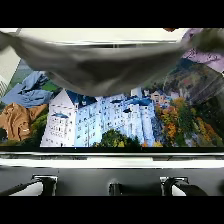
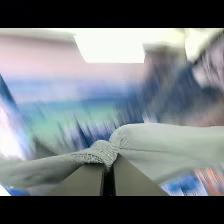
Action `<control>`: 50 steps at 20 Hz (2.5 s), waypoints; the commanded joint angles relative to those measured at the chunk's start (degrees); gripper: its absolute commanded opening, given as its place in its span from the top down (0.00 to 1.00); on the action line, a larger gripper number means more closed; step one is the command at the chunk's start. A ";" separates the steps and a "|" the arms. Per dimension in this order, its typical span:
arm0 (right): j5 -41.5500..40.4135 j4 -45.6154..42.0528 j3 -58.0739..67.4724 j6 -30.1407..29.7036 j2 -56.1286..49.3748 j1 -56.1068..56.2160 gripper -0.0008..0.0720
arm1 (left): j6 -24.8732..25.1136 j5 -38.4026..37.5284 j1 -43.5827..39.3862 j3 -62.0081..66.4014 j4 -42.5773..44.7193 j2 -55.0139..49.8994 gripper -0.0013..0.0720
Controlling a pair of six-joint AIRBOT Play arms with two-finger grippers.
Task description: Fold the clothes and pants, and hang the long-sleeved shirts on hangers.
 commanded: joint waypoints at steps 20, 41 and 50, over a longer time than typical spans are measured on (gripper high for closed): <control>12.57 -13.09 0.90 8.98 -5.79 0.42 0.95 | -0.50 -0.90 -2.45 -17.00 11.78 4.85 0.96; 12.15 -13.66 -0.07 13.33 -45.79 0.24 0.95 | 1.31 7.82 -5.81 -18.67 16.92 -30.60 0.96; 20.22 -8.90 -0.07 13.38 -48.43 0.24 0.94 | -2.16 -7.19 -5.90 -18.69 16.94 -34.77 0.96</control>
